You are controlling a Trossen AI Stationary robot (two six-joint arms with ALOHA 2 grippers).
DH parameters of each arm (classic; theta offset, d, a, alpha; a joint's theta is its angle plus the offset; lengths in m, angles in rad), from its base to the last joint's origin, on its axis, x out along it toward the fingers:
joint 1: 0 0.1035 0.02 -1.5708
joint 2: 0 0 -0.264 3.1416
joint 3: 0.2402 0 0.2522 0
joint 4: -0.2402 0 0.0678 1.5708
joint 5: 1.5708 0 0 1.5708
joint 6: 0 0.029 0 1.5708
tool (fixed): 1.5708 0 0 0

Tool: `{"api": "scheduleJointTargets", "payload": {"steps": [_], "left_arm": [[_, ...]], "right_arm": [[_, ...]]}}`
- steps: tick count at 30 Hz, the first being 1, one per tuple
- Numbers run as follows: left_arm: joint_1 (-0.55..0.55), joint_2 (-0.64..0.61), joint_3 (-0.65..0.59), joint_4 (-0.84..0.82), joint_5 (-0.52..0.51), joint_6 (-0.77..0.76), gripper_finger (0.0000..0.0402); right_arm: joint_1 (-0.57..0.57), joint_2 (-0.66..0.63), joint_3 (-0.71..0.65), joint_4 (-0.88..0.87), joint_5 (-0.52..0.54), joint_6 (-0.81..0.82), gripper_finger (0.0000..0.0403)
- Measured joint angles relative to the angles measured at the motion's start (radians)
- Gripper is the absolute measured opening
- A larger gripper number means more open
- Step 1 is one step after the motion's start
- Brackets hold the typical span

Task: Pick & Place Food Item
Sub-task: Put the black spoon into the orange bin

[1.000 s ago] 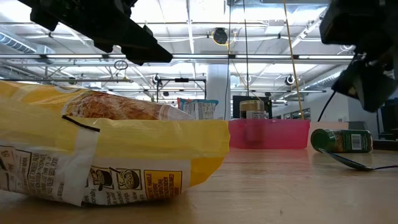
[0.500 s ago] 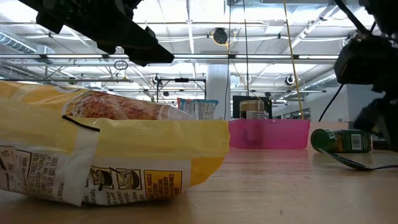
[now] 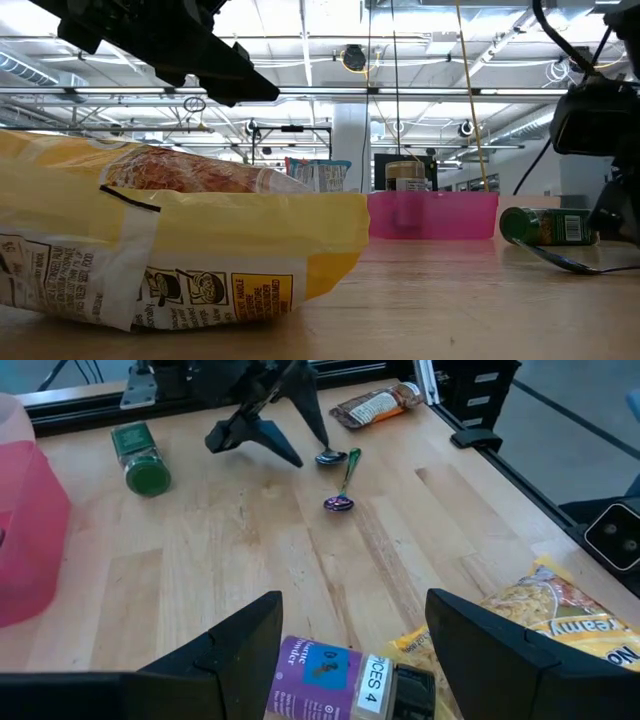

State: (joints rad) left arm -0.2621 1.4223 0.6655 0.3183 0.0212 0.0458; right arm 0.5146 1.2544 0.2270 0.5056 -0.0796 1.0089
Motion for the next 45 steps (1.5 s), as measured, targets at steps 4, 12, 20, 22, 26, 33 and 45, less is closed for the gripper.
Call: {"api": "scheduleJointTargets", "payload": {"steps": [4,12,20,22,26,33,45], "left_arm": [[0.0,0.0,0.0,0.0,-0.003,-0.002,0.0253],[0.0,0.0,0.0,0.0,-0.004,-0.004,0.0253],[0.0,0.0,0.0,0.0,-0.005,-0.002,0.0253],[0.0,0.0,0.0,0.0,-0.005,-0.001,0.0253],[0.0,0.0,0.0,0.0,-0.005,-0.001,0.0253],[0.0,0.001,0.0,0.0,-0.005,0.002,0.0253],[0.0,0.001,0.0,-0.001,-0.01,0.002,0.0253]], "right_arm": [[0.022,0.048,0.03,0.002,0.0,0.0,0.0158],[0.025,0.145,0.075,0.01,0.001,-0.011,0.014],[0.025,0.154,0.084,-0.001,-0.026,-0.058,0.0127],[0.025,0.155,0.084,-0.006,-0.027,-0.063,0.0115],[0.025,0.155,0.084,-0.008,-0.031,-0.076,0.0078],[0.025,0.155,0.084,-0.012,-0.055,-0.088,0.0009],[0.016,0.157,0.083,-0.01,-0.059,-0.149,0.0003]]}}
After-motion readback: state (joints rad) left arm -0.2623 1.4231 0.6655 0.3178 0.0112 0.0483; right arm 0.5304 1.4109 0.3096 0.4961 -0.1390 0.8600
